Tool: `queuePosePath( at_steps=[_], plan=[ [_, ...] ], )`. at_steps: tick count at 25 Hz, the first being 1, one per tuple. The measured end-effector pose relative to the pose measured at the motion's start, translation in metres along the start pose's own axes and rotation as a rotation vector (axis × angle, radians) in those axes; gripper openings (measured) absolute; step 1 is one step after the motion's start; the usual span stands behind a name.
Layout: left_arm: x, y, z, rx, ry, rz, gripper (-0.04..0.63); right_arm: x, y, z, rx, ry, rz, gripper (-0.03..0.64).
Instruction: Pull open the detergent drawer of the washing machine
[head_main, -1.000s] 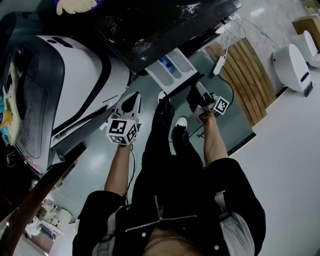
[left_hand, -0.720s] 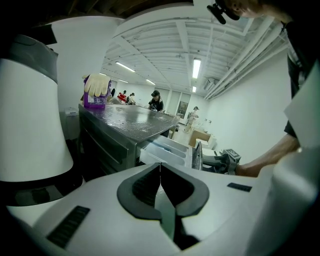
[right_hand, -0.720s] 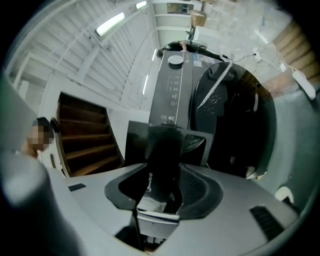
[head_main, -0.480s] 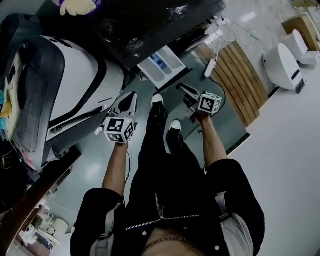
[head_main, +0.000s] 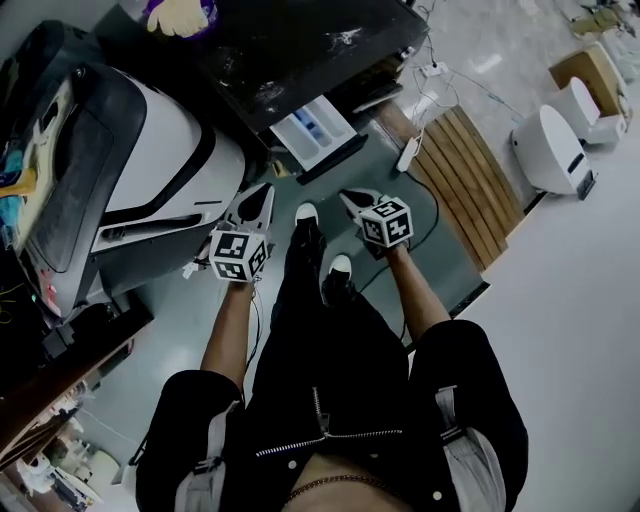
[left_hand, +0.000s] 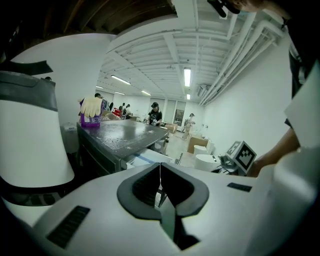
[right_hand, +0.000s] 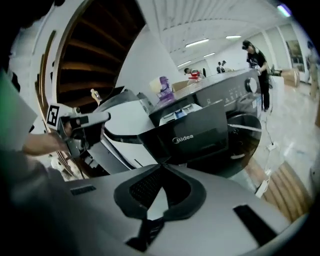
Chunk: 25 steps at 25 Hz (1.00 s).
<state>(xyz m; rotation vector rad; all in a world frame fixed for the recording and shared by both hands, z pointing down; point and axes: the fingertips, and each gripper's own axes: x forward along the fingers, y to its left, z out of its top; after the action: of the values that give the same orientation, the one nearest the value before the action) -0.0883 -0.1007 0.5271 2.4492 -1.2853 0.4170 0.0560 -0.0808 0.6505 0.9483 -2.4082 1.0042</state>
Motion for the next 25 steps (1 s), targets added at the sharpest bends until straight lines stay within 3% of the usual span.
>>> queuePosePath(
  at_steps=[3,12,25],
  plan=[
    [-0.011,-0.012,0.009,0.015,-0.024,0.007,0.021,-0.017,0.014,0.011,-0.129,-0.005,-0.07,0.005],
    [-0.041,-0.045,0.042,0.076,-0.113,0.031,0.021,-0.101,0.045,0.088,-0.254,-0.267,-0.162,0.005],
    [-0.076,-0.08,0.079,0.131,-0.216,0.089,0.021,-0.196,0.09,0.141,-0.404,-0.466,-0.213,0.003]
  ],
)
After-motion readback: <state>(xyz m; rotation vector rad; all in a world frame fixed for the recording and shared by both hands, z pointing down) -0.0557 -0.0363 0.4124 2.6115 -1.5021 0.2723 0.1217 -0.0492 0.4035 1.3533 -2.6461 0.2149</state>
